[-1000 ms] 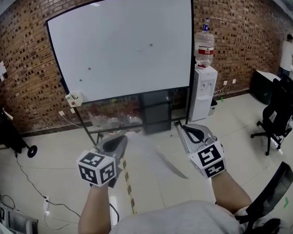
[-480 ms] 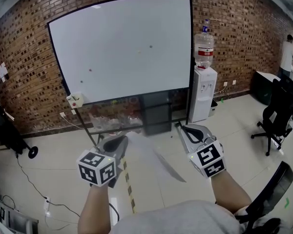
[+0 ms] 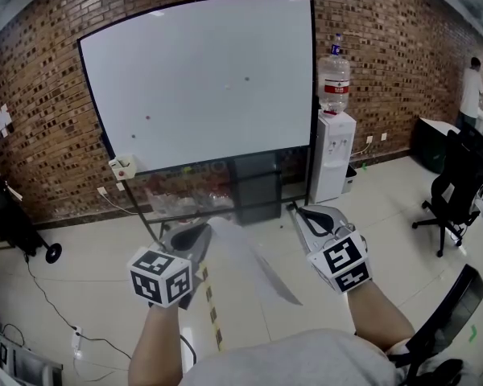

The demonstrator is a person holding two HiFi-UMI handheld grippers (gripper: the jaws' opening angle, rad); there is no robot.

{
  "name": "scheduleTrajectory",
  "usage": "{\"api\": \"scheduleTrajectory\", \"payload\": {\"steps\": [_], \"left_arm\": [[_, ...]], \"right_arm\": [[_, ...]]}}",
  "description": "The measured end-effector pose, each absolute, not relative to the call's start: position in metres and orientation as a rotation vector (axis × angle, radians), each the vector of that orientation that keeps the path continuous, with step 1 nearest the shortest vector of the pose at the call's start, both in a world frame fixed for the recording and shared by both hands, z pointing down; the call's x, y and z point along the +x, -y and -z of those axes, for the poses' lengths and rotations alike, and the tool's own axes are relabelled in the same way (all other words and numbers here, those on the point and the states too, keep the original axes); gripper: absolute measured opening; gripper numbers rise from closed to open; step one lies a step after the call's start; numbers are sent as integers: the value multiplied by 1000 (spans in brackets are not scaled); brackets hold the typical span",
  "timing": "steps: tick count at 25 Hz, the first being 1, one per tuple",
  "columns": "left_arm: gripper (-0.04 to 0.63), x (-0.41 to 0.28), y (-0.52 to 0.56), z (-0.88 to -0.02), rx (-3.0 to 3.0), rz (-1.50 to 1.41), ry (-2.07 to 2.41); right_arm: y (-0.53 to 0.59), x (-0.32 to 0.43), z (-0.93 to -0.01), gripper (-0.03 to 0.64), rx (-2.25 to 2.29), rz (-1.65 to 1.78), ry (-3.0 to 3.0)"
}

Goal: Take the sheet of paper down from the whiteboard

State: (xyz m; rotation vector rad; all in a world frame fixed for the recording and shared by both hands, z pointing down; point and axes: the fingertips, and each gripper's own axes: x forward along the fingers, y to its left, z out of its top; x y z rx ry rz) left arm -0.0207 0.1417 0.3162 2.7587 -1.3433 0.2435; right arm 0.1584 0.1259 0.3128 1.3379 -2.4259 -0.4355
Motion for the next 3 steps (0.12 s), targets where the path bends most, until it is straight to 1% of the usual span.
{"api": "scheduleTrajectory", "payload": {"steps": [3], "left_arm": [[3,-17,-143,-315,2759,-243,1343]], "right_arm": [[-127,161,-310,0,1340,442,2428]]}}
